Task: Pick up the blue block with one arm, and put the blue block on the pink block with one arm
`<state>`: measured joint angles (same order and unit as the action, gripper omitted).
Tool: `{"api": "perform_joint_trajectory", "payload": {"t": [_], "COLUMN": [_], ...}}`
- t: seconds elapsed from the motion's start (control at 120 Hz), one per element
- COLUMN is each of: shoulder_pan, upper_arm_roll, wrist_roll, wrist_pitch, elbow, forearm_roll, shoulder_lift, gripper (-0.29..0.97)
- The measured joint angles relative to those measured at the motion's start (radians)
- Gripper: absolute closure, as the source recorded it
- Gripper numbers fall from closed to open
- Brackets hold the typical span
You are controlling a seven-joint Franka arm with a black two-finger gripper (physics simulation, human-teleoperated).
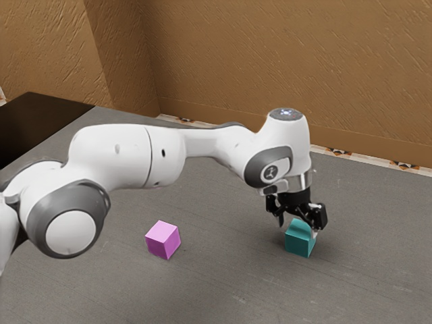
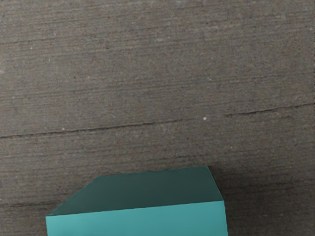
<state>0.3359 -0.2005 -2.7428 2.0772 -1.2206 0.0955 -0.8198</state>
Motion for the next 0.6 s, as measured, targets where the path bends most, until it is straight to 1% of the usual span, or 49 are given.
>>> {"api": "perform_joint_trajectory", "payload": {"t": [0.192, 0.6], "shoulder_pan": [0.005, 0.006], "upper_arm_roll": [-0.004, -0.001], "wrist_roll": [0.012, 0.032], "wrist_pitch": [-0.005, 0.002], "elbow": [0.016, 0.021], "forearm_roll": [0.015, 0.013], "shoulder_lift": [-0.008, -0.027], "gripper": [0.0, 0.0]}}
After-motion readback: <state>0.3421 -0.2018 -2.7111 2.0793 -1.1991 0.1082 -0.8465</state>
